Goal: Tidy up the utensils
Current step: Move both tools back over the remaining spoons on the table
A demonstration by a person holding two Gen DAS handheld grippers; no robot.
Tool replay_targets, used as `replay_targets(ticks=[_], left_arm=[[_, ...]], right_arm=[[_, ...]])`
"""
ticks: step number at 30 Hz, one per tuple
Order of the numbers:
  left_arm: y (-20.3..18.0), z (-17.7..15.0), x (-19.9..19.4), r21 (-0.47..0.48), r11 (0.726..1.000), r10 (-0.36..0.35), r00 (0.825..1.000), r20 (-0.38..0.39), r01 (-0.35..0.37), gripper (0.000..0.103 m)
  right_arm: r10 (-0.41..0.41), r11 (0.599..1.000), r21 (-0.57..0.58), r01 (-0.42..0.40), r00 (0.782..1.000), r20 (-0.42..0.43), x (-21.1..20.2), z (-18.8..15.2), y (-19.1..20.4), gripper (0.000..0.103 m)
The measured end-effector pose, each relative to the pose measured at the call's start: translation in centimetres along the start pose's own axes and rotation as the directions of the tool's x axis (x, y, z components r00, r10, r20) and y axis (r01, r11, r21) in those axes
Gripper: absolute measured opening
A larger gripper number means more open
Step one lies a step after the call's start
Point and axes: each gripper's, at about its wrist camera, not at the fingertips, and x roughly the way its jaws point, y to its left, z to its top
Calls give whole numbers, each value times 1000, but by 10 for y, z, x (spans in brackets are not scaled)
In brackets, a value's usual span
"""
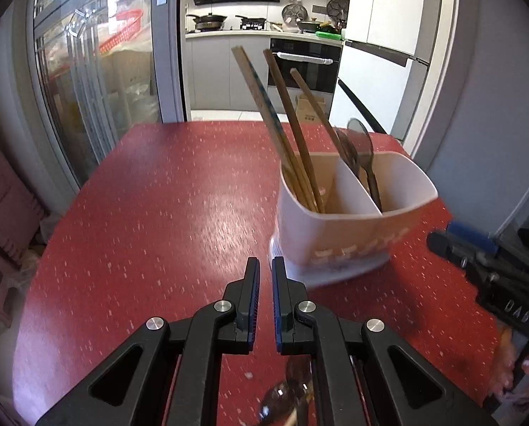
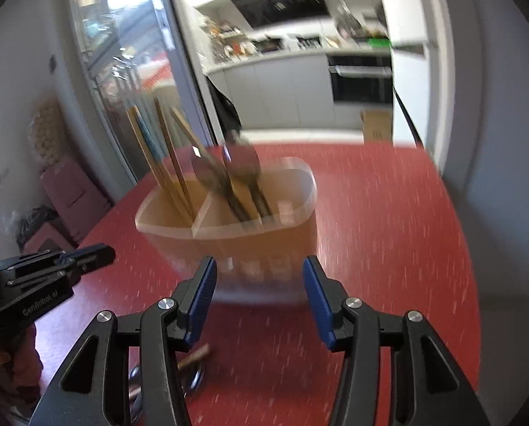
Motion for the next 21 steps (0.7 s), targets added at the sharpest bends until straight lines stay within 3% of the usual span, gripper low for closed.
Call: replay_targets(ticks=[9,20,21], left_arm=[[-3,-25,-16,17,1000,-15,1000,-16,15,35],[5,-58,-21,18,999,-30,998,-58,31,36],[8,-62,-22,19,999,-27,998,-58,28,44]], right_arm=[[-21,987,152,42,990,-137,-8,-48,-20,55],[-27,983,170,68,973,-231,-16,-80,-6,55],[-26,983,171,68,971,-239,-17,-82,-3,55]])
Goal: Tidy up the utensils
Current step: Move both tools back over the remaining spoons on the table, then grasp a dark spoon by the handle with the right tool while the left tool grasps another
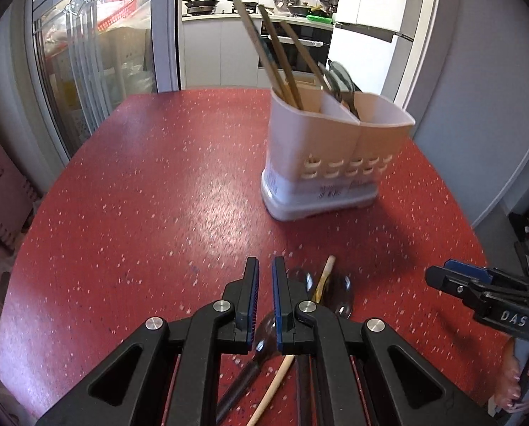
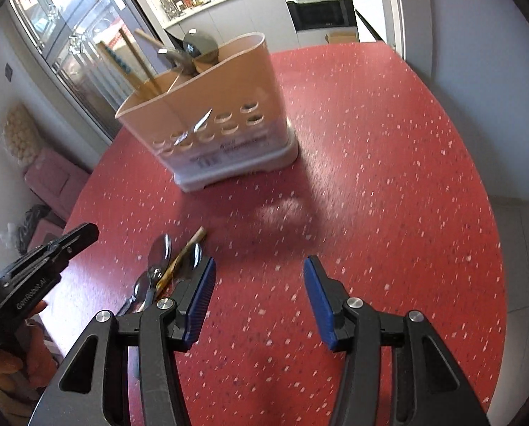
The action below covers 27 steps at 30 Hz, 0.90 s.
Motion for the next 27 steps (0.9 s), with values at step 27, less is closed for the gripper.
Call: replay_targets(ticks=[27], left_arm=[[43,-68,27,175,984,69,987,-147,-43,103]], right_arm=[[-1,998,54,16,962,-272,54,-17,60,56]])
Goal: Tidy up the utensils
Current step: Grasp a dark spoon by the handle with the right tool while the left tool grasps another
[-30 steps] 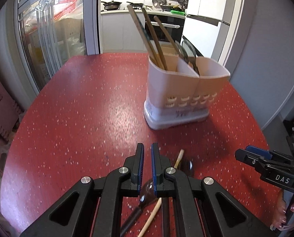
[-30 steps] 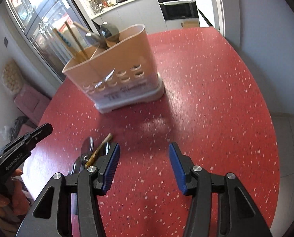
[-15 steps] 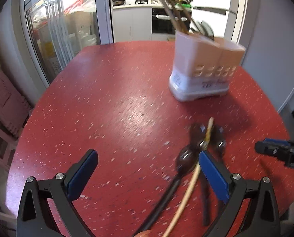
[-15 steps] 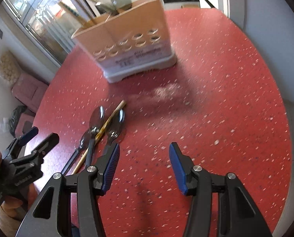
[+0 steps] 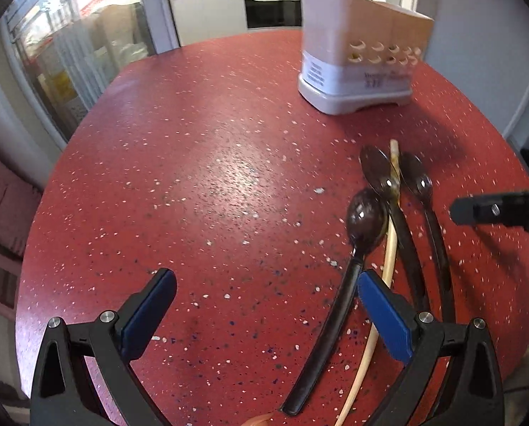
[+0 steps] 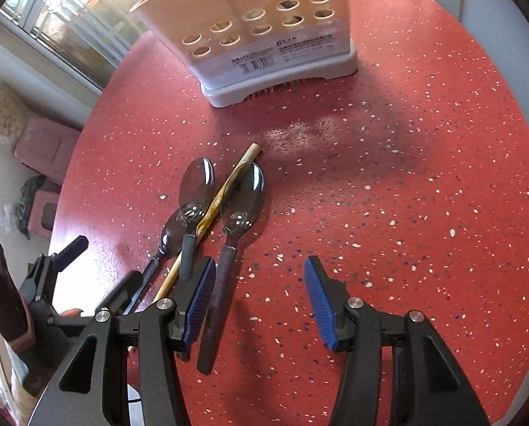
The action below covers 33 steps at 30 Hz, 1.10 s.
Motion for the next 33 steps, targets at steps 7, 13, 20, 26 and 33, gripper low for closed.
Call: replay_targets(ticks=[7,13,20,26,33], left_arm=[[0,0,5,47,999,-3,1000,-31,5,103],[5,4,9,52,999,0,999,-46,2,103],[0,15,14,96,995,13,999,-47,-8,103],[-7,22,15,153,988,-1,998,-59,10,103],[-18,32,12,229,967,-85,987,-134,114,92]], right_arm=[[-38,999,-22,37,998,-47,14,7,20,56],[-104,994,-46,101,992,-66,28,15,38,51],[-194,976,-109,186,979,-66,40,23,55,35],[-212,970,-136,201,975,-71,41,26,50,13],[-184,968,-183,169,981,-65,33,21,40,13]])
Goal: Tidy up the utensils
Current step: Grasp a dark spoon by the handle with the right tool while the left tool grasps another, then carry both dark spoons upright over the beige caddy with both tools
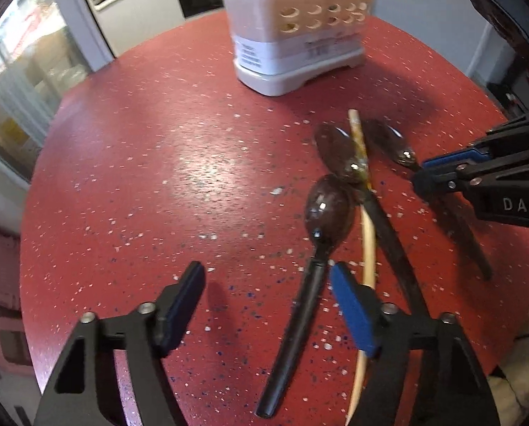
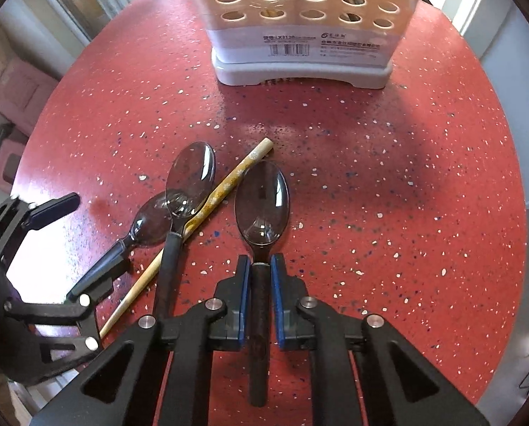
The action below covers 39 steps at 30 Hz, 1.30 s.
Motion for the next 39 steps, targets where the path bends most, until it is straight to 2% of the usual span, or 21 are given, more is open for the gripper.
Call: replay_targets(ticks=[4,6,9,10,11,12,16,26,32,39], left_arm=[[-11,8,-2,51,998,-21,999,-41,23,79],[-17,13,-1,79,996,-29,998,-64,34,67],[-28,19,-1,115,993,-22,995,-100,33,59],[-30,22,-1,117,992,-35,992,-119,49,54],[-31,23,-1,106,991,-70,988,-139,85,42],[-34,25,-1,99,990,-82,985,-150,98,41],[-36,24,-7,99,992,-62,989,-137,76,41],[-24,-8,-42,-81,995,-61,998,19,62,41],[-12,-19,-69,-174,982,-44,989,138,68,41],[-6,-19,-99,-266,959,-23,965,260,94,41]], right_arm=[[52,999,4,-53,999,8,-5,-6,-10,13],[66,998,-6,-65,997,27,-11,-12,-16,13],[87,996,-14,-86,995,53,-20,-15,-23,13],[96,995,-14,-95,994,60,-23,-16,-26,13],[104,995,-13,-103,992,66,-27,-19,-28,13],[110,994,-14,-109,991,73,-30,-22,-30,13],[120,993,-23,-118,987,105,-41,-32,-41,13],[184,982,12,-188,973,139,-55,-48,-74,13],[215,975,23,-223,961,173,-64,-51,-85,13],[258,963,10,-268,937,236,-81,-56,-96,13]])
